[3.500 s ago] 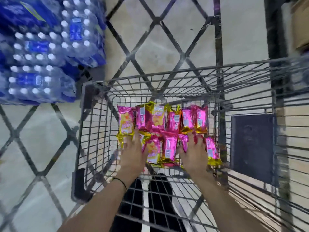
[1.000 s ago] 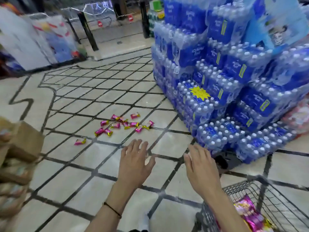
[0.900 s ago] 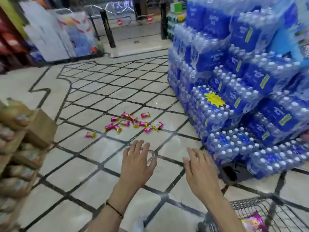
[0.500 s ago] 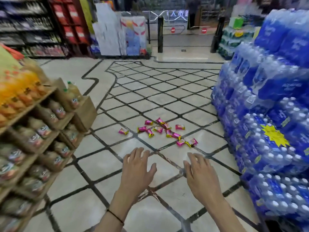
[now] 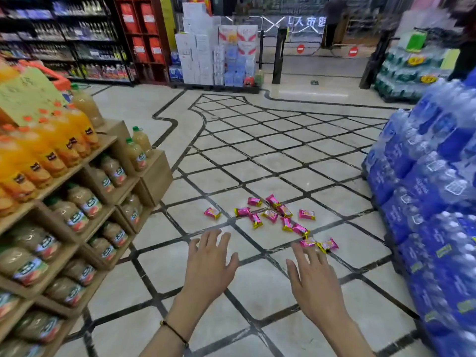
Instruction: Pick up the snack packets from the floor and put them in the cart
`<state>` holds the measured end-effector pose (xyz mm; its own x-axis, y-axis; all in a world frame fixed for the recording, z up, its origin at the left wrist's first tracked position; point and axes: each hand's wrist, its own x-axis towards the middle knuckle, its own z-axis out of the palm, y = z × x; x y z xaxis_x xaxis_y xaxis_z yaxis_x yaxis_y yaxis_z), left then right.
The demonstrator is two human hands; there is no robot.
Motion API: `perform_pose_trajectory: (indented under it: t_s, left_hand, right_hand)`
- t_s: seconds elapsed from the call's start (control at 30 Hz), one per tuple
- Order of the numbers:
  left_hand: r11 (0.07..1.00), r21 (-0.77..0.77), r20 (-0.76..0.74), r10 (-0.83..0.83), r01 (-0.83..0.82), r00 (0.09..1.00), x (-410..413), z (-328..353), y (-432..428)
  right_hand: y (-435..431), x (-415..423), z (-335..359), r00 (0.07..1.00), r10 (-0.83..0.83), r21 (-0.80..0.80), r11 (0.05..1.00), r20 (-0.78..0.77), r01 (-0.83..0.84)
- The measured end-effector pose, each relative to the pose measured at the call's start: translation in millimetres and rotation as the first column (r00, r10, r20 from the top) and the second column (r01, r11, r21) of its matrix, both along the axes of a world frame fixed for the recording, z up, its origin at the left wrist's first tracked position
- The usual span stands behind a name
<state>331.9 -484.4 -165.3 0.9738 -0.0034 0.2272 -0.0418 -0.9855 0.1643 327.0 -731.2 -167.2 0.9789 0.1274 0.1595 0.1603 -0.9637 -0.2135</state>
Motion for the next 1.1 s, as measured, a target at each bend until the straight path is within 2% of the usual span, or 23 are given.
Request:
perform_pose_trajectory:
  t_s: [0.23,0.57,0.77,1.0,1.1]
  left_hand:
    - [1.0,-0.004,-0.016,0.026,-0.026,1.0,109.2,-23.1,11.1]
    - [0.989,-0.057,-0.042,0.138,-0.14,0.99,276.0,-15.0,29.4]
    - [0.979,-0.097,-0.07,0.175,-0.181,0.982,349.8,-27.9,55.8]
    - [0.979,-0.17,-0.064,0.104,-0.114,0.993,461.7,-67.7,115.8]
    - [0.981,-0.186,-0.078,0.041,-0.055,0.996,518.3,-64.1,144.2]
  right_hand:
    - [13.1,123.1,-33.8,0.998,0.055,-0.034,0.998,-0.033,-0.057]
    - [41.5,328.6,-36.2,0.981,0.172,-0.012,0.985,-0.093,-0.174]
    - [77.0,410.2,-50.3,0.962,0.217,0.011,0.976,-0.166,-0.219]
    - [127.3,499.4,-74.8,0.959,0.174,-0.052,0.98,-0.224,-0.19]
    - [157.3,537.6,-70.2,0.962,0.144,-0.049,0.986,-0.232,-0.159]
